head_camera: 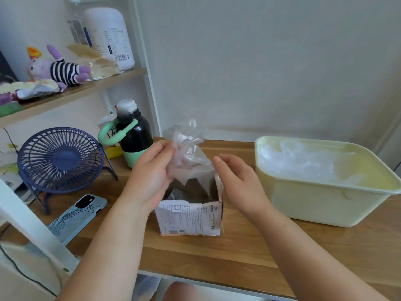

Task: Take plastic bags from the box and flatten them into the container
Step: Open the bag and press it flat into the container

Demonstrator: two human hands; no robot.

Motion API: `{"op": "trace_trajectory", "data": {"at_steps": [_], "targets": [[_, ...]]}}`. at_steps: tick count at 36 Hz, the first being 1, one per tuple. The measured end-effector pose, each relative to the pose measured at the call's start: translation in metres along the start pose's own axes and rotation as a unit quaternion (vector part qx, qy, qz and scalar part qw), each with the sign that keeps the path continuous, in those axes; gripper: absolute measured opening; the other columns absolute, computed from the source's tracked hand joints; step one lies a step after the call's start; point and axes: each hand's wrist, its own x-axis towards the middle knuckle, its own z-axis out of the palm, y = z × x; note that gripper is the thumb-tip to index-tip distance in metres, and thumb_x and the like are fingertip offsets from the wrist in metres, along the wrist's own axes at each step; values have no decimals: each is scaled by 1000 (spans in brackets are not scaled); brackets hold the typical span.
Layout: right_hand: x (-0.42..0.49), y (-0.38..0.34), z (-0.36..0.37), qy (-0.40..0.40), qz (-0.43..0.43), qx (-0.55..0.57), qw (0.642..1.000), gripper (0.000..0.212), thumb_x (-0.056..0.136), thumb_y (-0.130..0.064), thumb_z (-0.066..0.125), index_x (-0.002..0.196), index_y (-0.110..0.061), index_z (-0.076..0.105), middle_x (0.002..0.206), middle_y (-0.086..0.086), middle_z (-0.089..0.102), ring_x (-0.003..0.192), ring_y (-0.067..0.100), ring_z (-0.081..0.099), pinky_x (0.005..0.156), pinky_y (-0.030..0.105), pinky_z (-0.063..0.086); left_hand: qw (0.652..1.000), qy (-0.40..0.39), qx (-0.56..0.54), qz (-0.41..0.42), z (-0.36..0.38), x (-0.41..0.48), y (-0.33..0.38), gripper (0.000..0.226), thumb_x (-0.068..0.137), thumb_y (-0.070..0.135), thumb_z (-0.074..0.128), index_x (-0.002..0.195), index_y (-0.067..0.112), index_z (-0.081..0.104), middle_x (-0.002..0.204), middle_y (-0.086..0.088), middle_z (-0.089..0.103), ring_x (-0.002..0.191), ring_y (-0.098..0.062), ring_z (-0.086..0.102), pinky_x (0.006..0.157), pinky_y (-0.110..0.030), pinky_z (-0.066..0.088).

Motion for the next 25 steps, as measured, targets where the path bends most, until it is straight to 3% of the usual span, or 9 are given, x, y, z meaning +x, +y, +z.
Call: {"op": "trace_trajectory", "data": {"at_steps": [4, 7, 9, 13, 15, 16, 18, 22, 25], "targets": [[0, -9, 1, -85, 28, 47, 995, 60, 77, -60, 63, 126, -27, 51, 110, -11, 65, 95, 6, 64, 76, 24, 53, 997, -42, -67, -14, 10, -3, -3, 25, 92, 21, 51, 110, 7, 61, 114, -16, 68, 107, -29, 66, 87, -41, 55], [3, -6, -3, -51, 25, 90, 994, 37, 81, -27, 72, 115, -24, 57, 97, -3, 71, 85, 14, 69, 74, 32, 55, 994, -47, -92, -23, 17, -3, -5, 30, 98, 18, 47, 121, 2, 58, 114, -16, 68, 107, -30, 65, 84, -39, 57], [4, -5, -9, -15, 15, 140, 990, 35, 83, -3, 66, 107, -27, 58, 89, -2, 70, 78, 11, 67, 70, 27, 53, 994, -72, -79, -21, 18, -4, -4, 42, 97, 37, 46, 121, 8, 64, 118, -15, 67, 114, -31, 63, 90, -43, 52], [4, -8, -25, 34, -52, 115, 991, 50, 80, 11, 56, 104, -32, 56, 94, -4, 66, 79, 10, 62, 76, 31, 51, 982, -162, 91, 30, 27, -11, -2, 72, 56, 78, 69, 111, 32, 66, 103, -2, 71, 106, -23, 67, 93, -43, 50], [2, -13, -31, 38, -71, 112, 990, 56, 80, 13, 55, 101, -38, 55, 98, -7, 64, 80, 12, 63, 77, 33, 53, 972, -144, 184, 24, 37, -13, -4, 82, 46, 67, 83, 120, 45, 56, 108, 6, 70, 105, -13, 66, 87, -34, 53], [0, -15, -35, 37, -79, 108, 990, 56, 80, 12, 56, 101, -40, 53, 100, -8, 63, 78, 11, 63, 75, 30, 53, 971, -119, 204, 25, 43, -13, -6, 77, 53, 57, 84, 122, 45, 53, 111, 8, 69, 104, -11, 66, 84, -30, 54], [-3, -18, -43, 43, -91, 108, 989, 57, 82, 10, 57, 100, -44, 51, 105, -13, 59, 73, 7, 61, 67, 21, 51, 976, -65, 205, 40, 53, -13, -8, 44, 77, 29, 78, 114, 39, 58, 103, 6, 71, 95, -10, 69, 75, -26, 54], [-9, -19, -59, 124, -79, 78, 986, 61, 85, 3, 58, 120, -45, 44, 120, -17, 48, 90, 3, 56, 64, 12, 49, 1000, -9, 1, 1, 64, -10, -8, 12, 87, 1, 61, 91, 12, 66, 75, -4, 72, 75, -20, 70, 68, -37, 54], [-9, -13, -73, 176, -10, 45, 983, 70, 87, -8, 61, 142, -37, 29, 132, -9, 41, 107, 11, 54, 73, 15, 49, 997, 2, -82, 0, 70, -4, -8, 22, 89, -2, 58, 103, 14, 65, 91, -8, 74, 86, -25, 72, 76, -42, 59]]}}
